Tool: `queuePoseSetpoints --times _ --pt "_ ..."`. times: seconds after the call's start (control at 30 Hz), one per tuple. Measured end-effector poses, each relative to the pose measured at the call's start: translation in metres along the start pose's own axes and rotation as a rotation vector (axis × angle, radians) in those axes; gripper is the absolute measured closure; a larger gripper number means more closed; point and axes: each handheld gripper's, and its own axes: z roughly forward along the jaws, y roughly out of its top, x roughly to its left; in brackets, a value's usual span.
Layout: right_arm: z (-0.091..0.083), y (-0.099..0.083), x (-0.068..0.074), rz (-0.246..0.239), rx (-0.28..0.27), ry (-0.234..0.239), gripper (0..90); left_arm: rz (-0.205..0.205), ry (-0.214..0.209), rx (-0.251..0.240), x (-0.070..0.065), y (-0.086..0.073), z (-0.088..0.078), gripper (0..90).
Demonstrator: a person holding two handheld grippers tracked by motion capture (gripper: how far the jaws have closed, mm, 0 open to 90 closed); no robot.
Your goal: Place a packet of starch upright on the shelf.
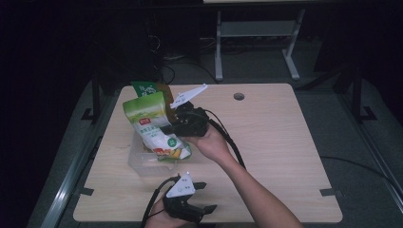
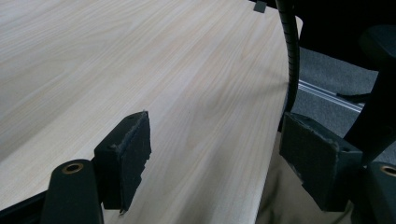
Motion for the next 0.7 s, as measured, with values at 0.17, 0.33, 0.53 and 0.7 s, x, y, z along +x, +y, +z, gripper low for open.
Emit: queuePoseSetpoints --times 0.17,0.33,0.53,0.7 --pt "0.018 0.001 -0.002 0.009 0.016 0.016 87.0 -0.011 -0.005 -0.006 -0.001 -0.001 0.0 24.4" --pt "0.038 -0.001 -0.003 0.017 0.029 0.031 87.0 -0.007 -0.003 0.004 0.0 -0.002 -0.001 24.4" --pt "0.057 -0.006 -0.006 0.024 0.054 0.044 86.9 -0.005 -0.007 0.0 0.0 -0.003 -0.002 24.5" --pt "0.069 -0.015 -0.009 0.046 0.073 0.059 86.8 -0.013 -0.007 -0.002 -0.002 -0.004 -0.001 24.5"
